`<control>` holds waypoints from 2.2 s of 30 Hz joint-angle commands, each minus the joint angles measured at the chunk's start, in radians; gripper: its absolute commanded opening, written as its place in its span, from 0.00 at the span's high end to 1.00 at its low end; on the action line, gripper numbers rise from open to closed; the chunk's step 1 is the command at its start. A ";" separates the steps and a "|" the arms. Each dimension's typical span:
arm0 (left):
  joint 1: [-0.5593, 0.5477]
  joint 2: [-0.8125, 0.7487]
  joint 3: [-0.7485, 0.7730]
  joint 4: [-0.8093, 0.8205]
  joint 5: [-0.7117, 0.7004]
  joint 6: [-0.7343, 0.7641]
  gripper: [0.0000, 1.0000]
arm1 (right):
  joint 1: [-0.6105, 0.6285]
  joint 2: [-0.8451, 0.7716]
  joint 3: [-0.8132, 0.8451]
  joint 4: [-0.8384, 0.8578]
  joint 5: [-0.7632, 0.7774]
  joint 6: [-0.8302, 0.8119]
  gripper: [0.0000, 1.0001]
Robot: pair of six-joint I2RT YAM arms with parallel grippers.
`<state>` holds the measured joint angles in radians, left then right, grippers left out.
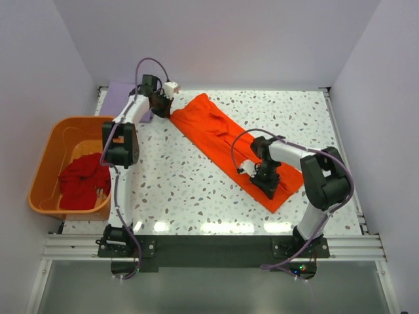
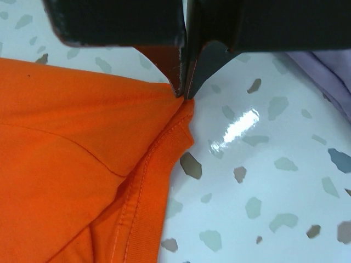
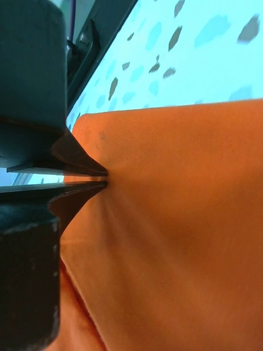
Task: Fold and stack the t-shirts
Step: Fold the tshirt
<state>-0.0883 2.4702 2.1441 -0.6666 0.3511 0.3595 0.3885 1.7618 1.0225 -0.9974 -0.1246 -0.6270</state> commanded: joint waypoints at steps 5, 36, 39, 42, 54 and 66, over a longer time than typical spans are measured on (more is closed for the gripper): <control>0.004 0.062 0.120 0.157 -0.072 0.001 0.86 | 0.196 0.111 0.145 -0.010 -0.176 0.085 0.87; -0.200 -0.238 -0.355 0.125 0.019 -0.240 0.48 | 0.016 0.176 0.269 -0.029 -0.033 0.056 0.90; -0.202 -0.173 -0.313 0.121 0.000 -0.235 0.48 | 0.065 0.176 0.176 0.008 -0.056 0.078 0.90; -0.202 -0.120 -0.239 0.101 -0.020 -0.228 0.49 | 0.145 0.166 0.128 0.039 -0.078 0.111 0.91; -0.202 0.128 0.114 0.108 -0.011 -0.142 0.52 | 0.345 0.261 0.344 0.045 -0.326 0.289 0.81; -0.182 -0.187 -0.136 0.332 0.147 -0.208 0.43 | 0.142 0.130 0.560 -0.032 -0.414 0.268 0.77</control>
<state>-0.2890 2.4489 2.0476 -0.4301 0.4309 0.1879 0.6285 1.9682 1.5105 -1.0447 -0.4984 -0.3702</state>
